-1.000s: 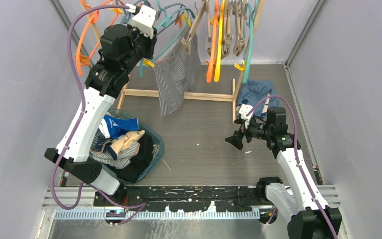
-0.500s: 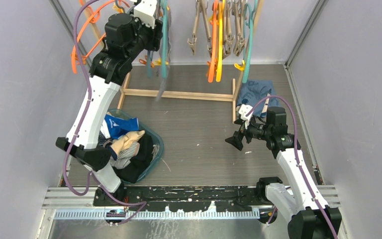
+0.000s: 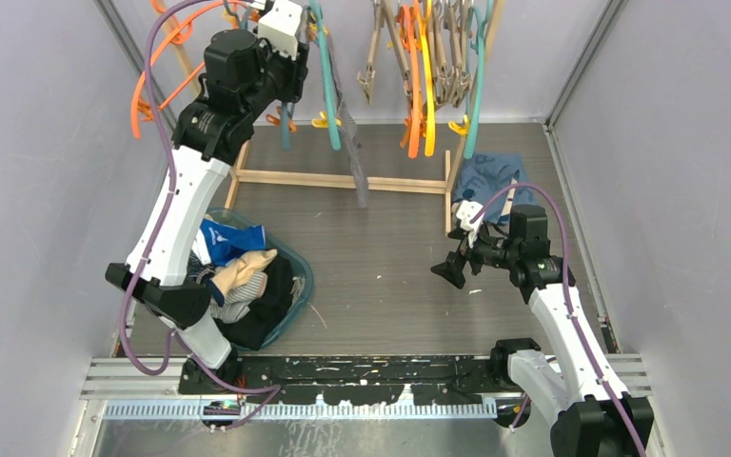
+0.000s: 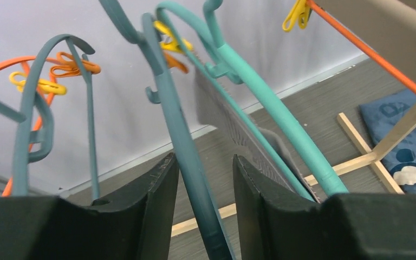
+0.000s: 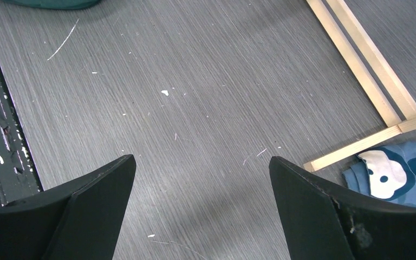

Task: Remove the underwear clipped to the hanger
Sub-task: Pick up the hanger from the clothesline.

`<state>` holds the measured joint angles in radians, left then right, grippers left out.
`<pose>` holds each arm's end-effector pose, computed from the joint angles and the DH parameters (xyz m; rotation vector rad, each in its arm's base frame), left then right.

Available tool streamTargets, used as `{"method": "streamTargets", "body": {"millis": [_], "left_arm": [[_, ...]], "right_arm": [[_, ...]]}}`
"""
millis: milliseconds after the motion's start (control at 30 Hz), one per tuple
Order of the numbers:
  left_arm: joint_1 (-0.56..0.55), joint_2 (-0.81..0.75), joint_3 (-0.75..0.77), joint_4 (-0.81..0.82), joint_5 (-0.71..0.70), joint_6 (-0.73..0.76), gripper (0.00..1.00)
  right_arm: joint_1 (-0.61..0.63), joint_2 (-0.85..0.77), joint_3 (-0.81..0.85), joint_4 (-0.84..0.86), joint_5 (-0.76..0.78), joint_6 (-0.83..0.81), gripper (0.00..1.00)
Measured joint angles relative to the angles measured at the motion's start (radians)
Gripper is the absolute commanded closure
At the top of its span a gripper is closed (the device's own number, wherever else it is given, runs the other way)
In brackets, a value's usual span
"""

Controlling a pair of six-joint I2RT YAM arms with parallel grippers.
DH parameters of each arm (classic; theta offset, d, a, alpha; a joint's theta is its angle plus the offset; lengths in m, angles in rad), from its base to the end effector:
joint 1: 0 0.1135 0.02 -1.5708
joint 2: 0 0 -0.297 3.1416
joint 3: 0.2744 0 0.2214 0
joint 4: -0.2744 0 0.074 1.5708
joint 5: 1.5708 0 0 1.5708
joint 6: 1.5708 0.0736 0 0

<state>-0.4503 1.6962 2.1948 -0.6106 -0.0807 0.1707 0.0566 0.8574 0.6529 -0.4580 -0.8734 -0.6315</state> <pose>0.3286 -0.1522 0.5463 0.4565 1.6214 -0.1424 0.1387 0.0644 0.2789 -1.0919 1.7108 0.6119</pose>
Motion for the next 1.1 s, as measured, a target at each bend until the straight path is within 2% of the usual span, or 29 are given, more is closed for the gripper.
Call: {"method": "streamTargets", "body": {"millis": [267,567,867,1100], "left_arm": [[0.033,-0.017,-0.027,0.022,-0.061,0.03,0.69],[0.13,-0.023,-0.061,0.034,-0.064,0.018,0.69],[0.179,-0.069,-0.098,0.038,-0.034,-0.006,0.49],[0.179,-0.168,-0.108,0.038,0.04,-0.043,0.43]], "right_arm": [[0.0,0.0,0.0,-0.013,0.0,-0.003,0.0],[0.0,0.0,-0.001,-0.015,-0.003,-0.004,0.0],[0.0,0.0,-0.001,-0.021,-0.004,-0.011,0.0],[0.0,0.0,-0.001,-0.022,-0.007,-0.019,0.0]]}}
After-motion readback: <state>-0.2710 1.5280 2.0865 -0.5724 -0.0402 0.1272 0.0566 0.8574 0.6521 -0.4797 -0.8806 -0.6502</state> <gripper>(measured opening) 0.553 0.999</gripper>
